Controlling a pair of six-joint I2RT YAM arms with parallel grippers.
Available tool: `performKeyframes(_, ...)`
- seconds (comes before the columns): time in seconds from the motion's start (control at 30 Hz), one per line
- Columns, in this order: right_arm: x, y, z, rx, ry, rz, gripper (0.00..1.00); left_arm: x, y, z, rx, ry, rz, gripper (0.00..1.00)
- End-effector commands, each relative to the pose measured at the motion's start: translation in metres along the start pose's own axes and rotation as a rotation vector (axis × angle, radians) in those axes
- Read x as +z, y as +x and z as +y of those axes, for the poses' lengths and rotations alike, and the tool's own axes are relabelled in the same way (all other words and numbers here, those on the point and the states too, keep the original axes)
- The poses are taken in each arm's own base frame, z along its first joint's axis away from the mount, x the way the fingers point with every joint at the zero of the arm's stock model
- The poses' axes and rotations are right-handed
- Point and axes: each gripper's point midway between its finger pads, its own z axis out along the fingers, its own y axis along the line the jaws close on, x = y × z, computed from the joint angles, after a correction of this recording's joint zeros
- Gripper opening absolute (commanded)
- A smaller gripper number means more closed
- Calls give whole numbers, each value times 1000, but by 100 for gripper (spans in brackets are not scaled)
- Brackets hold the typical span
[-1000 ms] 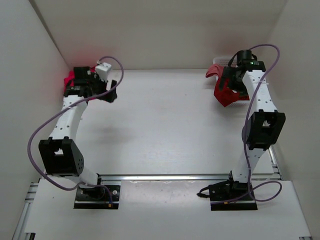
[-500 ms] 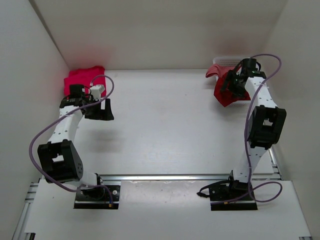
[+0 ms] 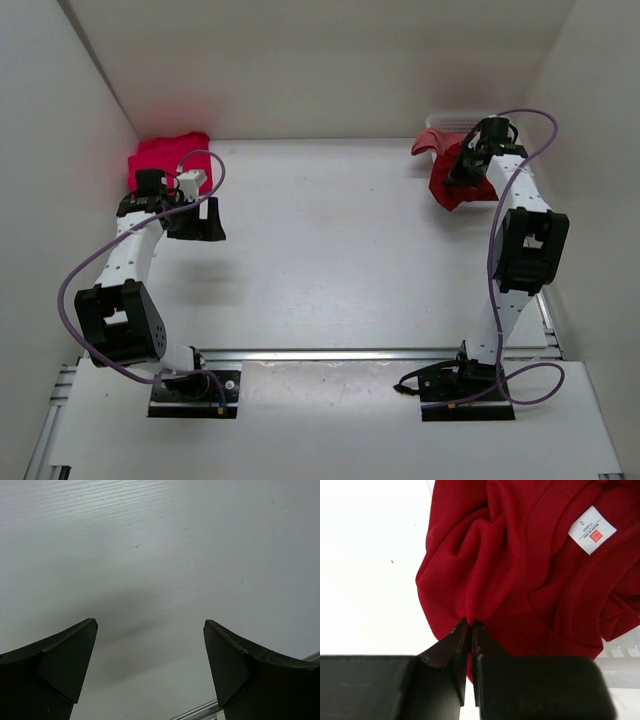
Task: Fold and stack the t-shirts
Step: Grab crumpled tshirt from bin with the right arm, then move the tshirt to the center of the board
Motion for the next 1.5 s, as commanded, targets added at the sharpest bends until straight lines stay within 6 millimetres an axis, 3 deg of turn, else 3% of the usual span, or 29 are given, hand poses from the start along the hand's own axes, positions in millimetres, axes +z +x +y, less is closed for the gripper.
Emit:
performKeyframes(0.0,-27,-32,11,-51,-7,-122,0,-10,-3,-8,18,16,-28,99)
performKeyframes(0.07,-42,-45,15,-78,13,-172,0,-12,-6,-5,13,7,-41,99)
performKeyframes(0.2,-95,-79,31,-113,26,-325,0,-12,-7,-8,20,21,-40,99)
performKeyframes(0.4,-225,-139,80,-198,-15,-701,0,-13,-14,-13,21,31,-54,99)
performKeyframes(0.47,-270,-149,109,-254,-54,-833,0,-15,-14,-10,18,26,-57,99)
performKeyframes(0.5,-302,-153,132,-304,-89,-931,0,-14,-15,-13,19,33,-62,98)
performKeyframes(0.6,-371,-145,197,-485,-179,-1150,0,-13,-12,-14,13,38,-53,99)
performKeyframes(0.7,-423,-98,288,-647,-389,-1260,1,-15,-11,-13,2,34,-64,99)
performKeyframes(0.73,-441,-93,301,-667,-433,-1292,0,-14,-7,-12,-11,38,-53,99)
performKeyframes(0.8,-449,-58,346,-747,-620,-1257,0,-13,-9,-9,-15,29,-58,99)
performKeyframes(0.83,-452,-51,358,-764,-668,-1253,0,-15,-10,-10,-14,27,-65,98)
performKeyframes(0.9,-453,-37,372,-775,-753,-1218,0,-15,-10,-7,-17,22,-65,99)
performKeyframes(0.97,-421,-42,362,-686,-744,-1115,0,-18,-13,-6,-18,12,-79,99)
performKeyframes(1.0,-417,-50,351,-664,-730,-1104,0,-19,-14,-6,-24,8,-82,99)
performKeyframes(1.03,-393,-53,340,-627,-710,-1048,0,-18,-12,-2,-32,3,-79,99)
performKeyframes(1.13,-349,-51,315,-562,-659,-933,0,-24,-17,2,-33,-19,-100,99)
performKeyframes(1.23,-299,-39,285,-481,-642,-759,0,-27,-20,8,-41,-33,-108,99)
performKeyframes(1.3,-251,-24,257,-378,-616,-606,0,-26,-22,10,-22,-43,-102,99)
performKeyframes(1.33,-234,-25,240,-348,-592,-555,8,-25,-21,8,-12,-43,-95,99)
performKeyframes(1.37,-206,-15,217,-276,-546,-447,36,-26,-24,9,-5,-51,-101,99)
performKeyframes(1.4,-184,-9,205,-242,-517,-372,46,-25,-24,8,18,-54,-96,99)
performKeyframes(1.43,-155,7,189,-209,-484,-242,62,-22,-21,7,17,-49,-85,99)
performKeyframes(1.47,-144,21,181,-211,-437,-153,73,-22,-19,7,21,-56,-77,99)
